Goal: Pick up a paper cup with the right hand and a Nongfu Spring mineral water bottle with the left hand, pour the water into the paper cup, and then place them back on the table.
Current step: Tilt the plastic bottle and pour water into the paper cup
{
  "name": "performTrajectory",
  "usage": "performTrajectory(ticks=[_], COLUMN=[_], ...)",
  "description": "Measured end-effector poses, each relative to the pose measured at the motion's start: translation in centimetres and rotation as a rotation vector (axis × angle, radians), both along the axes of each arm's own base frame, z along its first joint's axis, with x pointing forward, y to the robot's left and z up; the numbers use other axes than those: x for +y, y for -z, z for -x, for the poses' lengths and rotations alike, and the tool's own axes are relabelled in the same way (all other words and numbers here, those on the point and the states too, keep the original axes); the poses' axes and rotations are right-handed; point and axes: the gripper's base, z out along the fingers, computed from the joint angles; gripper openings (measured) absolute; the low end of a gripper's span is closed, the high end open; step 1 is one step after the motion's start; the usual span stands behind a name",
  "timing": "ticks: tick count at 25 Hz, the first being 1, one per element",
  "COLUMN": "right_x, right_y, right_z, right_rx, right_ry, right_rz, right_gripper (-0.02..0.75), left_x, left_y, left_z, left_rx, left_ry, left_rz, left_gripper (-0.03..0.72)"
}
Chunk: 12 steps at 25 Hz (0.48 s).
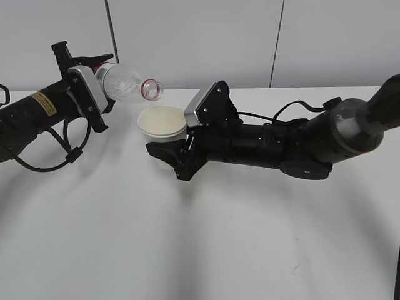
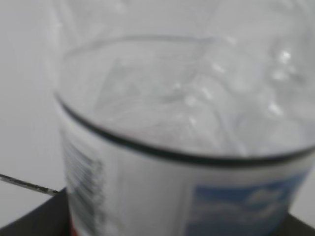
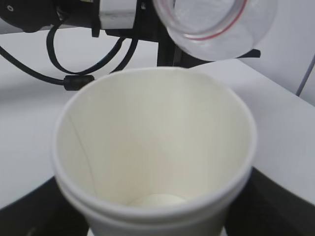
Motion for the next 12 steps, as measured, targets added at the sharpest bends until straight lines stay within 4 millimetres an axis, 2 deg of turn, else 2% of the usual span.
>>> performTrajectory(ticks=[4, 12], right_x=[-0.02, -0.12], right_y=[0.99, 0.98], right_z=[-0.02, -0.22], right_rx=[0.022, 0.027], right_ry=[0.002, 0.03], right_rz=[0.012, -0.001], right_gripper=[0.513, 0.512], left_x=[0.0, 0.0], left_y=[0.0, 0.0], left_z=[0.0, 0.0], left_rx=[-0.004, -0.031], left_ry=[0.0, -0.002], left_rz=[-0.005, -0.04], left_gripper=[0.412, 0.412])
